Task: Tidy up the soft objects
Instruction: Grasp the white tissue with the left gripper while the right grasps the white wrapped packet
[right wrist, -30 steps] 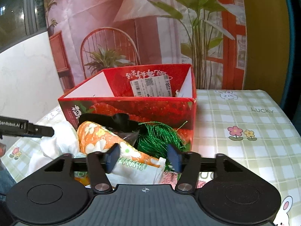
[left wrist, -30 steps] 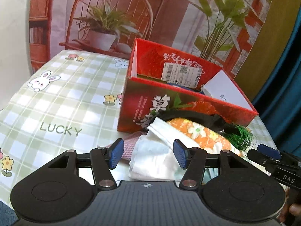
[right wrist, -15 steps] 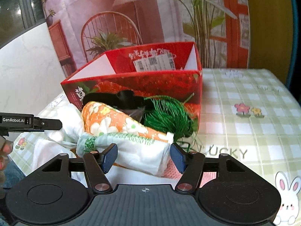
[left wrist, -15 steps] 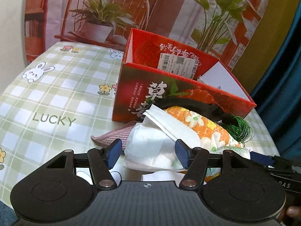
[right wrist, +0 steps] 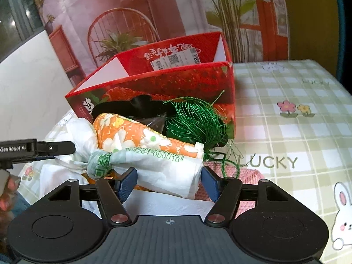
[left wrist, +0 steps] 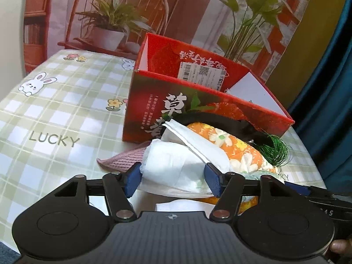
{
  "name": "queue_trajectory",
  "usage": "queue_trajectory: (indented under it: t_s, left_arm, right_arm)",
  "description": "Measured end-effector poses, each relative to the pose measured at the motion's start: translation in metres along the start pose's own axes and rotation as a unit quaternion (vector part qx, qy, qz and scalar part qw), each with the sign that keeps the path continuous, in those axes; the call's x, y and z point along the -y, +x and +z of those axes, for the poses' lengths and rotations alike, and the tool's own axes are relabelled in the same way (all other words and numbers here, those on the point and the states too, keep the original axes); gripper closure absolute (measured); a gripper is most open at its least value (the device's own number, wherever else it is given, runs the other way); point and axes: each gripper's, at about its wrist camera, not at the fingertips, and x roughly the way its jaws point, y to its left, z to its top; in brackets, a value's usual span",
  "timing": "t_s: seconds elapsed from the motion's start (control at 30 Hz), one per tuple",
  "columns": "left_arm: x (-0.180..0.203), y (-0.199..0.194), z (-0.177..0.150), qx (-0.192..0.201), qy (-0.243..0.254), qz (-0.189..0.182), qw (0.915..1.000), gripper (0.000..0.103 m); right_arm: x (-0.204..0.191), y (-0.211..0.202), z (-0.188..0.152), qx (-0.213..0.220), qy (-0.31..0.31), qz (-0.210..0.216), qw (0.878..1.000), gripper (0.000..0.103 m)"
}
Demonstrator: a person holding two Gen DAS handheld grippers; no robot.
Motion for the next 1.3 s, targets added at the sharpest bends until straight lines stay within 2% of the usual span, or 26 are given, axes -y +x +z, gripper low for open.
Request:
queue_trajectory:
  t_s: [0.07,0.2,0.33,0.57,0.67,0.73,0.97,1.0,1.13,1.3]
  left_arm:
    - [-0.001,-0.001,0.001,0.004,0.0,0.006,1.0,0.052]
    - [-0.003,-0.004,0.002,0.009,0.003,0.009,0.9999,0.061]
    - [0.001,-0.006,0.002,0.014,0.018,0.02,0.9995,0.062]
    - [0.0,-0.001,0.0,-0.005,0.021,0.018,0.9996,0.061]
    - [0.006,-0.009,0.0,0.017,0.044,0.013,0.9988,0.061]
    - [0.012,-0.015,0.001,0.036,0.061,0.012,0.9974,0.062]
    - [0.014,-0.017,0.002,0.038,0.06,0.008,0.9974,0.064]
    - [0.014,-0.018,0.002,0.041,0.059,0.009,0.9974,0.068]
    - [0.01,-0.015,0.003,0.039,0.051,0.023,0.9977,0.075]
    - [0.012,-0.015,0.002,0.041,0.06,0.034,0.9968,0.079]
  right_arm:
    - [0.0,-0.001,-0.001,0.005,0.0,0.002,1.0,0.041]
    - [0.002,-0.008,0.002,0.02,0.007,0.013,1.0,0.044]
    - [-0.001,-0.009,0.002,0.019,-0.004,0.016,1.0,0.046]
    - [0.001,-0.002,-0.001,0.004,0.004,0.011,1.0,0.042]
    - [0.0,-0.004,0.0,0.007,0.001,0.012,1.0,0.043]
    - [0.0,-0.007,0.0,0.017,0.0,0.013,1.0,0.048]
    - [0.001,-0.017,0.005,0.043,0.007,0.021,0.999,0.051]
    - [0.0,-0.018,0.006,0.046,0.006,0.023,0.999,0.053]
    - [-0.002,-0.021,0.009,0.054,-0.003,0.018,0.998,0.075]
    - [0.0,-0.022,0.01,0.059,0.001,0.013,0.998,0.08]
